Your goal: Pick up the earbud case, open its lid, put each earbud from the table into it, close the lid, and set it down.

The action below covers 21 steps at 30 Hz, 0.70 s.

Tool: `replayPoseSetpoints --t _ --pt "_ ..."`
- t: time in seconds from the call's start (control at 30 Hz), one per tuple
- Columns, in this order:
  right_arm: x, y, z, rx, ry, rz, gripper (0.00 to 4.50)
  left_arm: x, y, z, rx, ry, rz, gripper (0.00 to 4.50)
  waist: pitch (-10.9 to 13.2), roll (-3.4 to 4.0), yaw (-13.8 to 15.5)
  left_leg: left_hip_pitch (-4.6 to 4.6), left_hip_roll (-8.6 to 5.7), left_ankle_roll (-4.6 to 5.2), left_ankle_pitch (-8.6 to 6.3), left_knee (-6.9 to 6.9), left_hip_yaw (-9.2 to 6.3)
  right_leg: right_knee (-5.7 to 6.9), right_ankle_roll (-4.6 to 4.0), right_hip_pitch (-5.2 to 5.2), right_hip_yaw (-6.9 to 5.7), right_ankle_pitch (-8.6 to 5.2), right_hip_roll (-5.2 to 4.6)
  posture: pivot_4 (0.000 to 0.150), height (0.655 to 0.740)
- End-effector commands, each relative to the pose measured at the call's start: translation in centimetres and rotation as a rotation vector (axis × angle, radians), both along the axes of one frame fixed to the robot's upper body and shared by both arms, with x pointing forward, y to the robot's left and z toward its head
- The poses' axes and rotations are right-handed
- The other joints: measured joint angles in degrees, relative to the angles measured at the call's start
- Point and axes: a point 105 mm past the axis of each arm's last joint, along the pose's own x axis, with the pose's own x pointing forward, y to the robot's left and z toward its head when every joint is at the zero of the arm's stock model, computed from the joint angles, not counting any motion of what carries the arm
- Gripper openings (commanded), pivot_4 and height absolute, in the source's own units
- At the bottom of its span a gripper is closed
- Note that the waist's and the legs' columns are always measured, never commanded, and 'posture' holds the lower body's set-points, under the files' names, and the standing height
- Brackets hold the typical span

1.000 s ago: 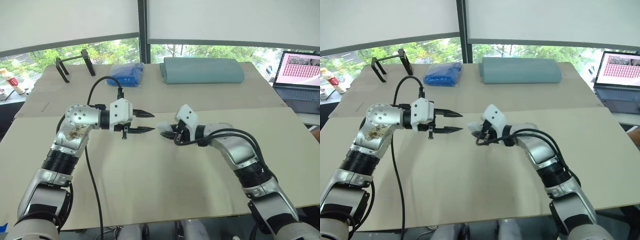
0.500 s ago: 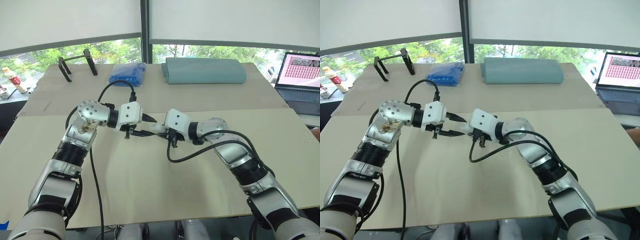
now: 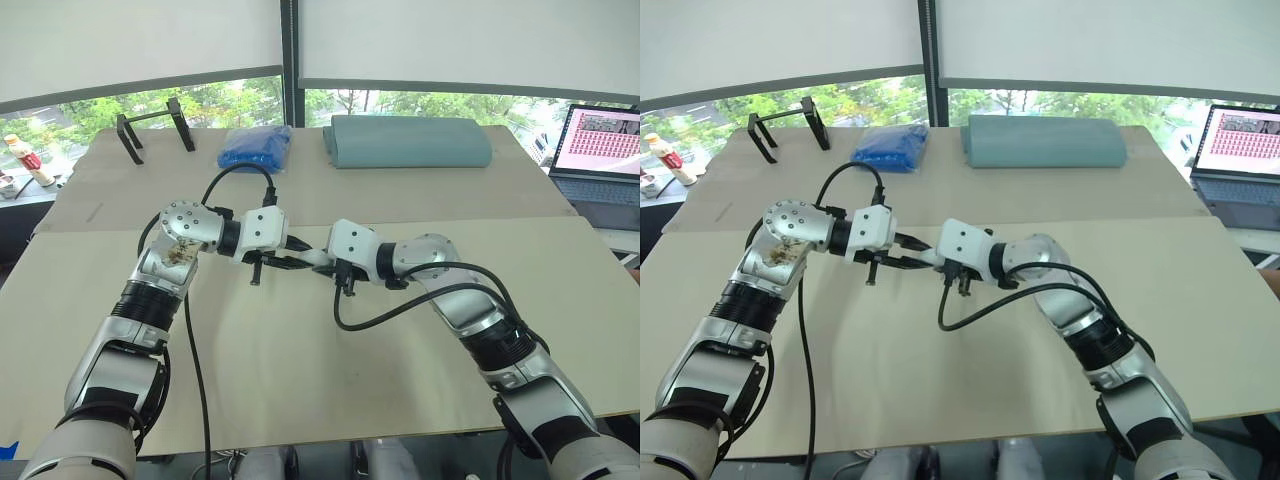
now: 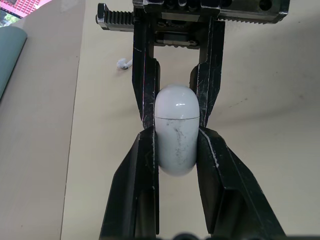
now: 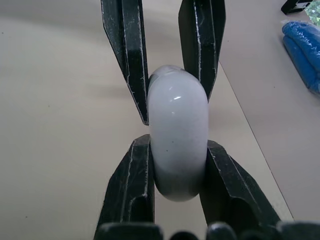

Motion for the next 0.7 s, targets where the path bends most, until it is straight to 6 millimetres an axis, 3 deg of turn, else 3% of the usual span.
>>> replayPoseSetpoints --t 0.03,0.2,0.37,0.7 --pt "0.2 -1.2 2.6 0.065 -0.066 -0.022 2.84 0.5 0.4 1.5 -0.047 0.005 0.037 0.53 0.0 0.00 0.0 -0.01 0.00 0.00 0.00 0.01 0.00 0.00 0.00 0.00 0.00 0.00 0.00 0.150 0.7400" --pt "-0.1 -3.2 3.7 0.200 0.013 -0.082 4.47 1.1 1.4 2.2 -0.166 0.139 0.125 0.53 0.0 0.00 0.0 -0.02 0.01 0.02 -0.01 0.01 -0.03 0.00 0.01 0.00 0.00 0.00 0.00 0.150 0.7400" --pt "-0.3 -4.0 3.9 0.288 0.092 -0.137 4.47 0.9 1.5 2.9 -0.270 0.259 0.156 0.53 0.0 0.00 -0.1 -0.01 0.01 0.01 -0.01 0.03 -0.03 0.03 0.00 0.00 0.00 0.00 0.00 0.150 0.7400" --pt "0.3 -3.6 5.2 0.445 0.186 -0.182 4.47 -0.2 0.5 3.4 -0.317 0.309 0.123 0.53 0.0 0.00 0.0 -0.01 0.00 0.02 -0.01 0.14 -0.07 0.10 -0.01 0.01 0.02 0.01 0.00 0.150 0.7400"
